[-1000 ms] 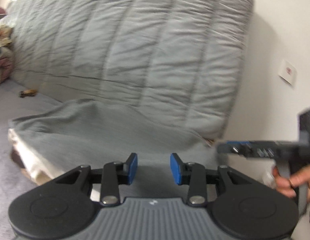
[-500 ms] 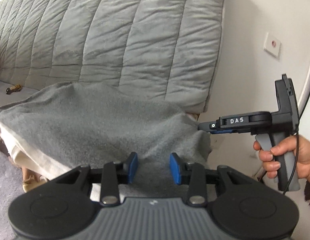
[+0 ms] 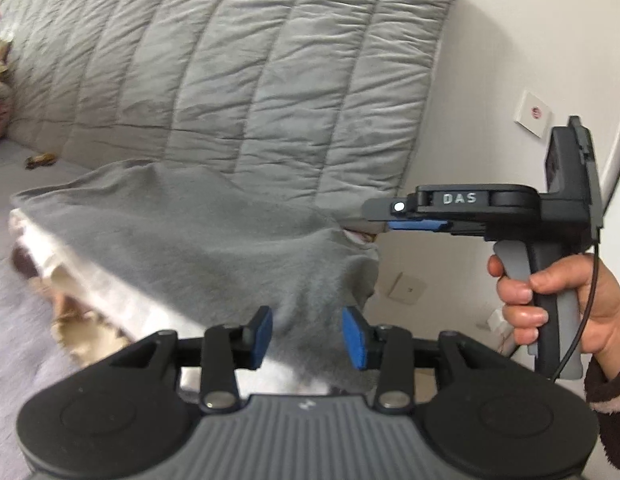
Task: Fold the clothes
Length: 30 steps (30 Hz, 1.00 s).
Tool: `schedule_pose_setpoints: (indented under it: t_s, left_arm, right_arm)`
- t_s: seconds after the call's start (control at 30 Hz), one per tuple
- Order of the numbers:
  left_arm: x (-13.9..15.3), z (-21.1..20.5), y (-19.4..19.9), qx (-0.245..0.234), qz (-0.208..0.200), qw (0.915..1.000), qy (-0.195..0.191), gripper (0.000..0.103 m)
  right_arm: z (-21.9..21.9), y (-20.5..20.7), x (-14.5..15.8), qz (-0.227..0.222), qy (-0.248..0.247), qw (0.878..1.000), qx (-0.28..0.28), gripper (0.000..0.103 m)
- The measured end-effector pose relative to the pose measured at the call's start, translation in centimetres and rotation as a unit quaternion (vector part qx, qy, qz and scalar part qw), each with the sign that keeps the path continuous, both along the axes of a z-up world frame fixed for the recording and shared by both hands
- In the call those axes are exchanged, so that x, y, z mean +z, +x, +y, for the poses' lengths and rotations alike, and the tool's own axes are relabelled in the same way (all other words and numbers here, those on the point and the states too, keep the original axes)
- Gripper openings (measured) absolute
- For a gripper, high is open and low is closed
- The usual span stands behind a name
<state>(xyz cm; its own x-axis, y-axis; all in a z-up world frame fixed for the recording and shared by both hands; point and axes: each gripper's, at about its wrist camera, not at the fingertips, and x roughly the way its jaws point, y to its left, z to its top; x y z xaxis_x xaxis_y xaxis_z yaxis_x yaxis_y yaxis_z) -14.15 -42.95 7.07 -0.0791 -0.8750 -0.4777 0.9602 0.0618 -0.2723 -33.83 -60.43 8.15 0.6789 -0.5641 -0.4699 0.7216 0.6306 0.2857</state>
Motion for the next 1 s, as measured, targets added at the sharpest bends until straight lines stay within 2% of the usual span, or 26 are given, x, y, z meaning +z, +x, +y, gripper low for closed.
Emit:
schedule_pose_setpoints:
  t_s: [0.03,0.2,0.43,0.73,1.0]
  left_arm:
    - [0.4,0.6,0.2,0.012,-0.003,0.9999,0.003,0.045]
    - [2.6,4.6,1.1,0.071,-0.021,0.9971,0.016,0.067]
    - [5.3,11.2,2.9,0.157,-0.028,0.9868,0.030,0.082]
    - [7.2,20.4,5.1,0.265,-0.018,0.9635,0.035,0.094]
    - [7.1,27.0,5.7,0.327,-0.019,0.9439,0.042,0.103]
  right_arm:
    - [0.4,0.2,0.3,-0.002,0.001,1.000,0.003,0.048]
    - [3.2,1.1,1.5,-0.006,-0.007,0.999,0.033,0.053]
    - [7.3,3.8,3.1,-0.010,-0.015,0.996,0.083,0.054]
    - [13.5,8.1,6.2,-0.026,-0.042,0.986,0.159,0.058]
    - [18.8,10.8,6.7,-0.026,-0.039,0.977,0.210,0.061]
